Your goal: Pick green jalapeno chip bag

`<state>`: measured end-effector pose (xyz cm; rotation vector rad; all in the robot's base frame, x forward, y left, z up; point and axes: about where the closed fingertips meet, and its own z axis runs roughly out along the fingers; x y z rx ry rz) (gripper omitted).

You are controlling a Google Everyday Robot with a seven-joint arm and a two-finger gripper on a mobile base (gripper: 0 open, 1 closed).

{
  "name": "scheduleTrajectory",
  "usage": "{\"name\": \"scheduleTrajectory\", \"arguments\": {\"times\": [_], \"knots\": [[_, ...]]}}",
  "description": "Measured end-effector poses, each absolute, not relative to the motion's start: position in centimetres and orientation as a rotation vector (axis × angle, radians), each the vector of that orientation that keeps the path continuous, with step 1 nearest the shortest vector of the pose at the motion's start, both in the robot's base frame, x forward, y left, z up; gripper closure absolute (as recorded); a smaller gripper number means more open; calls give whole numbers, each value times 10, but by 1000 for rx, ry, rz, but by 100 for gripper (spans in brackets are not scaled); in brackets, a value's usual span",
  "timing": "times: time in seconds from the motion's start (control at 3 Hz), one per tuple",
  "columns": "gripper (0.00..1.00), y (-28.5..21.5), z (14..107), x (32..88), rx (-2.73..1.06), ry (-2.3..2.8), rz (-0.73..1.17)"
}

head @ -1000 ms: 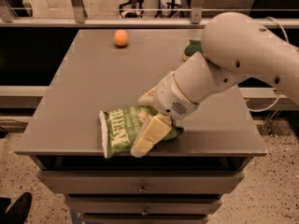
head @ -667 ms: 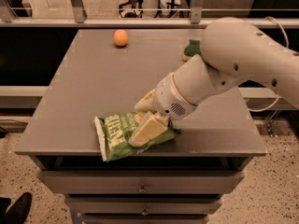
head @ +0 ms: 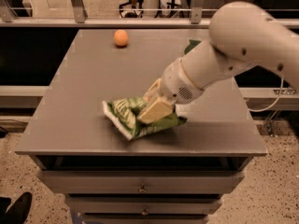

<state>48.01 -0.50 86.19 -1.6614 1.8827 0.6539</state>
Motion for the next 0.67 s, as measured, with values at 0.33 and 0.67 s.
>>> {"name": "scheduleTrajectory", "arguments": {"times": [0.33, 0.67], "knots": [[100, -24, 895, 508, -1612, 1849, 608], [100, -58, 945, 535, -1478, 1845, 585]]}}
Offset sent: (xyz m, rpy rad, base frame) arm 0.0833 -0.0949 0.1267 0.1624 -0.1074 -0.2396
